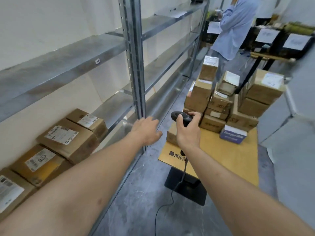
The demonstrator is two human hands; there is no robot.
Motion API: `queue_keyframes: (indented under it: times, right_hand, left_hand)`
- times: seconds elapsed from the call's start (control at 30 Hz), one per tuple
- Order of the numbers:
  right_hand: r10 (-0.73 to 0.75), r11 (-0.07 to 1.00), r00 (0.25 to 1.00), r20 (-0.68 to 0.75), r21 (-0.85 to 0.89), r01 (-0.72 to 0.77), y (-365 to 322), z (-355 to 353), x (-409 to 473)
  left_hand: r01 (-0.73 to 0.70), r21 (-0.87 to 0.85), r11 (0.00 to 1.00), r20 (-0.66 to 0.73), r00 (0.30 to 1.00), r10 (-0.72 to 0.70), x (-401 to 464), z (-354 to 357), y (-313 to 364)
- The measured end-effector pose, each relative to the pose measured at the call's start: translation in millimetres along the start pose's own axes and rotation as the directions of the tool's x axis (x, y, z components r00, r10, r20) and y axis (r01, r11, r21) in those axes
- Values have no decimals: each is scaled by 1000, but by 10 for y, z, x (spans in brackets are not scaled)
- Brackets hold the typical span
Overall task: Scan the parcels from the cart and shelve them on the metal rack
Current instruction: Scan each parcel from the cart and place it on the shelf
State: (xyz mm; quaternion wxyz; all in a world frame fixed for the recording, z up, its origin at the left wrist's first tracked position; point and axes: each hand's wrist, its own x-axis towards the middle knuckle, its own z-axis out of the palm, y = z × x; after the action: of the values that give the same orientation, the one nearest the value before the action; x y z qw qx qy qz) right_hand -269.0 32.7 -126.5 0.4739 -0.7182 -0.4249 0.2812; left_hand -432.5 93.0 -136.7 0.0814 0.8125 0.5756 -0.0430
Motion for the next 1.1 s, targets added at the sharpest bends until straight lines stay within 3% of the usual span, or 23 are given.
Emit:
queue_keyframes:
  times: [0.27,0.5,0.83,1.1]
  right_hand:
    - [74,996,997,-28,-42,-75,651,-754,559]
    - [124,990,992,-3,-62,-124,1117,-1014,1044]
    - [222,972,975,11,-86,-221,1576,-681,1533]
    - [306,947,951,-38,-91,-308,1928,-282,1745]
  left_hand:
    - [9,-58,998,64,998,-6,494,371,1012]
    - [218,-255,942,119,974,-193,878,609,1491]
    - [297,-309,904,108,955,-277,1524,1125,1429]
    - [407,-264,875,197,910,-365,1988,1692,1265]
